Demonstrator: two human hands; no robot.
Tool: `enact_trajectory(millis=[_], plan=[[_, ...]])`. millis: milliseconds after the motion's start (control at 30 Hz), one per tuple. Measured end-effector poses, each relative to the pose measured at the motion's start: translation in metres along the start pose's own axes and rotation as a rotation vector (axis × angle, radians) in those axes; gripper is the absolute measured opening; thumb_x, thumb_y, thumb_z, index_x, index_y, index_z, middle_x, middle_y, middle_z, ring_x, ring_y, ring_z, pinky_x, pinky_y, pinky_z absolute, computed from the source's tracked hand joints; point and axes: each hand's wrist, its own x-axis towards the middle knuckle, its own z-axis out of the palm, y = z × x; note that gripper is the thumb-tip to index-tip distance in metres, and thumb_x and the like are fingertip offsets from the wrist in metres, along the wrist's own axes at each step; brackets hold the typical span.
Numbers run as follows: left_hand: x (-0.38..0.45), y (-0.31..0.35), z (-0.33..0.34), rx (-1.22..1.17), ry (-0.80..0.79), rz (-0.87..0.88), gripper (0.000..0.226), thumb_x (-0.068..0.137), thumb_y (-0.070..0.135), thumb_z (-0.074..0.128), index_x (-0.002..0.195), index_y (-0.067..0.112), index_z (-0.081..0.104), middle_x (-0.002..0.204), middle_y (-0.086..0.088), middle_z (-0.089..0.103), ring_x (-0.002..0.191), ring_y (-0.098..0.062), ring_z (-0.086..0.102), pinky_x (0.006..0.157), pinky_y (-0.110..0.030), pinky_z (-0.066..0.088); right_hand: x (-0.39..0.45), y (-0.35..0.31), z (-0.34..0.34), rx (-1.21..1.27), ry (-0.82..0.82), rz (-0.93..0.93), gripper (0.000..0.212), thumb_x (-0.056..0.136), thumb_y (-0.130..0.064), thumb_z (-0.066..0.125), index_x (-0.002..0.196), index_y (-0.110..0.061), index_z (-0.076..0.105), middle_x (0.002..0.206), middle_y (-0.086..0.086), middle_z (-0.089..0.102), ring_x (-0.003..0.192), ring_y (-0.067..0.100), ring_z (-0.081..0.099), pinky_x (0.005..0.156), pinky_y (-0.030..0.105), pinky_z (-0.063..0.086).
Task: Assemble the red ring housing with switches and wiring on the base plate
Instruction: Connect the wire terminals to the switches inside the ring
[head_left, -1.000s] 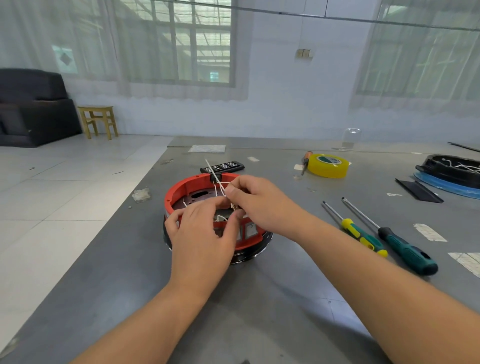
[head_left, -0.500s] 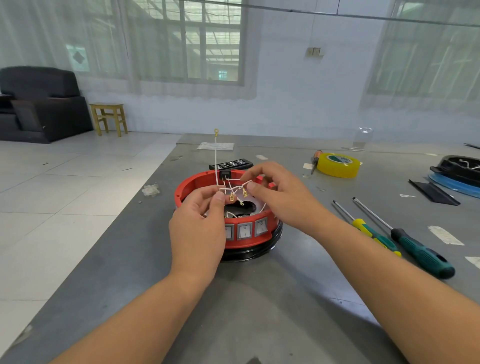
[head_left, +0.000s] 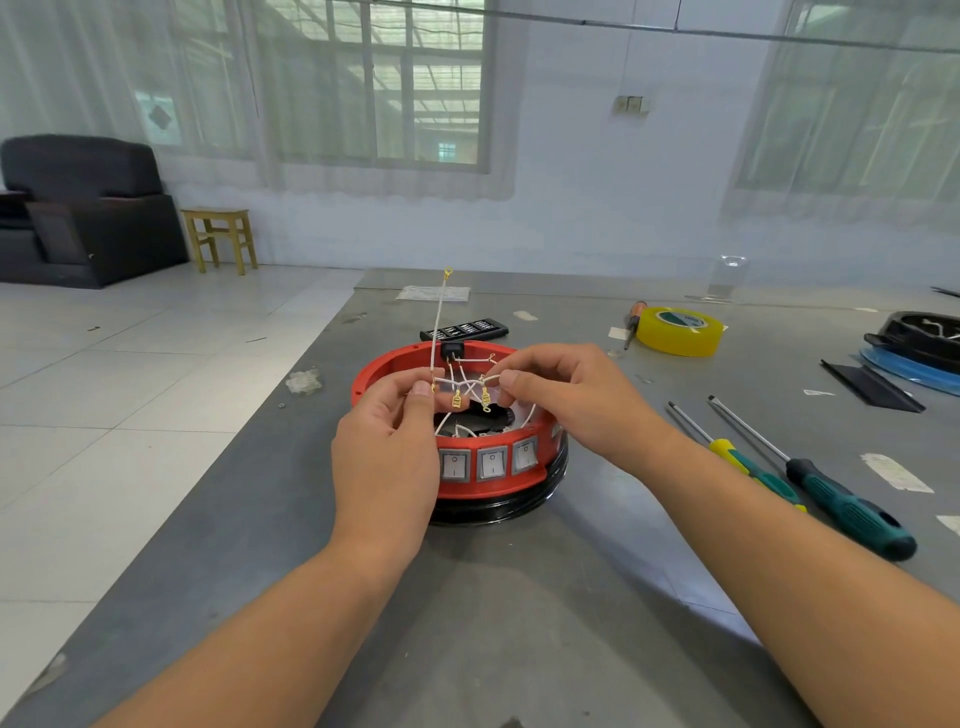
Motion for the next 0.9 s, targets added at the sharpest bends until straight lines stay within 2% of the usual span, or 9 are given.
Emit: enact_trajectory(millis=[133, 233, 367, 433, 533, 567, 700, 800, 900], plan=[[-0.002, 0.001, -0.001, 0.046, -0.059, 0.067, 0.010, 0.102, 0.040, 0.063, 0.099, 0.043, 0.072, 0.092, 0.027, 0.076, 0.092, 0.012, 0.069, 0.080, -0.025, 0.057, 0.001, 0.000, 0.000, -0.026, -0.002, -0.018, 0.011, 0.096, -0.021, 0.070, 0.095, -0.026, 0.080, 0.085, -0.005, 0.078, 0.083, 0.005, 0.072, 0.070, 0.010, 0.051], [-0.001, 0.003, -0.001, 0.135, -0.078, 0.115, 0.006, 0.097, 0.037, 0.071, 0.094, 0.037, 0.075, 0.083, 0.022, 0.078, 0.089, 0.008, 0.071, 0.082, -0.028, 0.058, 0.001, 0.001, 0.003, -0.043, 0.001, -0.046, 0.009, 0.094, -0.021, 0.073, 0.096, -0.027, 0.080, 0.085, -0.006, 0.078, 0.082, 0.005, 0.072, 0.070, 0.010, 0.051], [0.007, 0.004, -0.005, 0.187, -0.074, 0.062, 0.014, 0.098, 0.042, 0.070, 0.088, 0.036, 0.077, 0.081, 0.022, 0.078, 0.093, -0.002, 0.073, 0.098, -0.049, 0.055, 0.002, 0.002, 0.006, -0.077, -0.006, -0.042, 0.005, 0.091, -0.024, 0.077, 0.095, -0.026, 0.077, 0.081, -0.009, 0.078, 0.077, 0.000, 0.071, 0.070, 0.010, 0.051], [0.010, 0.004, -0.007, 0.188, -0.058, 0.035, 0.015, 0.098, 0.045, 0.069, 0.087, 0.036, 0.077, 0.082, 0.023, 0.078, 0.101, -0.011, 0.073, 0.103, -0.057, 0.051, 0.002, 0.003, 0.010, -0.092, -0.028, -0.048, 0.002, 0.091, -0.023, 0.077, 0.092, -0.023, 0.075, 0.080, -0.007, 0.078, 0.079, 0.004, 0.073, 0.073, 0.014, 0.054], [0.011, 0.004, -0.007, 0.183, -0.037, 0.002, 0.016, 0.097, 0.048, 0.069, 0.088, 0.037, 0.077, 0.083, 0.025, 0.077, 0.100, -0.012, 0.074, 0.103, -0.059, 0.050, 0.001, 0.005, 0.016, -0.152, -0.048, -0.071, 0.004, 0.092, -0.022, 0.075, 0.090, -0.022, 0.072, 0.079, -0.008, 0.078, 0.081, 0.008, 0.074, 0.080, 0.030, 0.059], [0.011, 0.004, -0.008, 0.190, -0.036, -0.001, 0.016, 0.097, 0.049, 0.069, 0.089, 0.038, 0.077, 0.083, 0.027, 0.077, 0.099, -0.011, 0.074, 0.102, -0.059, 0.050, 0.002, 0.005, 0.017, -0.168, -0.051, -0.081, 0.004, 0.093, -0.022, 0.074, 0.091, -0.023, 0.071, 0.079, -0.009, 0.077, 0.081, 0.007, 0.074, 0.079, 0.030, 0.058], [0.010, 0.006, -0.007, 0.200, -0.057, 0.035, 0.003, 0.093, 0.055, 0.070, 0.094, 0.057, 0.073, 0.088, 0.025, 0.078, 0.106, -0.012, 0.072, 0.105, -0.057, 0.049, 0.002, 0.004, 0.021, -0.197, -0.031, -0.138, 0.007, 0.092, -0.037, 0.074, 0.094, -0.032, 0.071, 0.081, -0.014, 0.075, 0.073, -0.002, 0.068, 0.066, 0.012, 0.047], [0.009, 0.006, -0.007, 0.195, -0.074, 0.051, 0.005, 0.092, 0.056, 0.070, 0.093, 0.059, 0.073, 0.095, 0.023, 0.078, 0.109, -0.013, 0.072, 0.106, -0.056, 0.049, 0.001, 0.004, 0.025, -0.245, -0.019, -0.183, 0.006, 0.091, -0.040, 0.075, 0.090, -0.038, 0.070, 0.080, -0.018, 0.072, 0.071, -0.003, 0.066, 0.065, 0.010, 0.047], [0.008, 0.005, -0.010, 0.180, -0.091, 0.061, 0.006, 0.091, 0.058, 0.070, 0.093, 0.057, 0.075, 0.094, 0.027, 0.077, 0.105, -0.008, 0.072, 0.108, -0.056, 0.048, 0.001, 0.005, 0.025, -0.244, -0.013, -0.189, 0.007, 0.093, -0.039, 0.074, 0.092, -0.033, 0.071, 0.082, -0.017, 0.073, 0.078, -0.001, 0.070, 0.068, 0.013, 0.052]])
